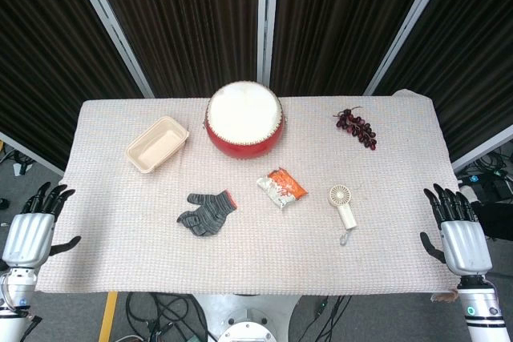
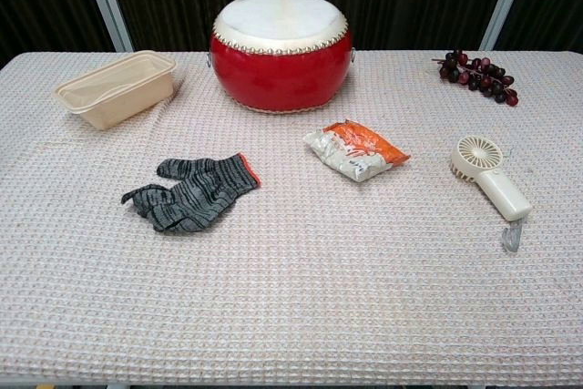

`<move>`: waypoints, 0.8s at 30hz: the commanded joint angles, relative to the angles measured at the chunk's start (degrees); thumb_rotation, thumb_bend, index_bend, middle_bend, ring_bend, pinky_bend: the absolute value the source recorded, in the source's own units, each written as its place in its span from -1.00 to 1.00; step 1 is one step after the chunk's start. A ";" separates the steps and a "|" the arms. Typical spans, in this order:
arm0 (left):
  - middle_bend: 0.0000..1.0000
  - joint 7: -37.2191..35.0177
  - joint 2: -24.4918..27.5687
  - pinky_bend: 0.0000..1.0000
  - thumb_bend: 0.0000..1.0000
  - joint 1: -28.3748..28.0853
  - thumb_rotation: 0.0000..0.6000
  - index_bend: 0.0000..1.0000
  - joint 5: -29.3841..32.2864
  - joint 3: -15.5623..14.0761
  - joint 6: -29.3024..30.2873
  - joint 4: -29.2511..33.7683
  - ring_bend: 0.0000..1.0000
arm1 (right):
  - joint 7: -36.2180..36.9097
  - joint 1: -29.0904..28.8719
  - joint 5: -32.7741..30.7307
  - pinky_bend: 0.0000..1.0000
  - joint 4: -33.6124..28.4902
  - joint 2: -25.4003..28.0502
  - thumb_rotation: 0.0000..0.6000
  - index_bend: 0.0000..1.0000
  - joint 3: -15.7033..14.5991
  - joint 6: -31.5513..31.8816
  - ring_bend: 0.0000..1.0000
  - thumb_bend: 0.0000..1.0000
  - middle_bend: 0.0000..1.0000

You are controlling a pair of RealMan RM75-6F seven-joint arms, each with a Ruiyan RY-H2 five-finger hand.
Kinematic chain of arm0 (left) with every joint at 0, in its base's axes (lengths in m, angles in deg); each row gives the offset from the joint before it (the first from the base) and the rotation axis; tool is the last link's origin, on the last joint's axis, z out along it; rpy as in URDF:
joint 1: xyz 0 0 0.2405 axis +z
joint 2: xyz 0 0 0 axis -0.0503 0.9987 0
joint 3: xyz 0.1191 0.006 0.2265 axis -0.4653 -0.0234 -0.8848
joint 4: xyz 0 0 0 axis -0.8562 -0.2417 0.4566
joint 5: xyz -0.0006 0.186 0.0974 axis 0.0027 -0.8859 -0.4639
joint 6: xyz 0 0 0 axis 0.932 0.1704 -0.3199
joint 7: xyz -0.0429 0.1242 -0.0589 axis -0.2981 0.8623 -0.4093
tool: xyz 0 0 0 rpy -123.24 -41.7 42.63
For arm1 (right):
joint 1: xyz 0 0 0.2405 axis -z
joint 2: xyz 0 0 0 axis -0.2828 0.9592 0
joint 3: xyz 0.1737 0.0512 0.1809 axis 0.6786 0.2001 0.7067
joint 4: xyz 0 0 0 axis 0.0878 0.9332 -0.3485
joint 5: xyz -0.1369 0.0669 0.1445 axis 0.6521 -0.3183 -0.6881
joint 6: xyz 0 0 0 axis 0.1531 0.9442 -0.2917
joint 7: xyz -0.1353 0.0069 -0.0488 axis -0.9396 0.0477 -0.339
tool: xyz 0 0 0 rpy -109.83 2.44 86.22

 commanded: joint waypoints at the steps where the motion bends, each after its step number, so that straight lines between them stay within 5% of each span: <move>1: -0.77 0.23 -0.17 -0.58 -1.00 -0.19 1.00 -0.67 0.00 0.06 -0.19 0.12 -0.95 | 0.18 0.21 -0.02 -1.00 0.09 0.12 1.00 -1.00 0.00 0.32 -1.00 -0.50 -1.00; 11: -0.77 0.97 -0.74 -0.58 -1.00 -0.57 1.00 -0.67 0.24 -0.07 -0.93 0.44 -0.95 | 0.06 0.41 -0.12 -1.00 -0.83 1.41 1.00 -1.00 0.21 0.73 -1.00 -0.47 -1.00; 14: -0.77 1.12 -0.30 -0.58 -1.00 -0.68 1.00 -0.67 0.45 -0.19 -1.42 0.76 -0.95 | -0.26 0.13 -0.44 -1.00 -1.20 1.47 1.00 -1.00 0.22 0.02 -1.00 -0.33 -1.00; 20: -0.77 1.11 0.61 -0.58 -1.00 -0.87 1.00 -0.67 0.61 -0.15 -1.76 1.09 -0.95 | -0.31 -0.46 -0.02 -1.00 -1.09 0.49 1.00 -1.00 -0.25 -1.16 -1.00 0.79 -1.00; 24: -0.77 0.90 0.12 -0.58 -1.00 -0.66 1.00 -0.67 0.59 -0.08 -1.19 0.27 -0.95 | -1.06 -1.11 1.19 -0.92 0.48 -0.61 1.00 -1.00 -0.05 -0.82 -0.99 1.00 -0.99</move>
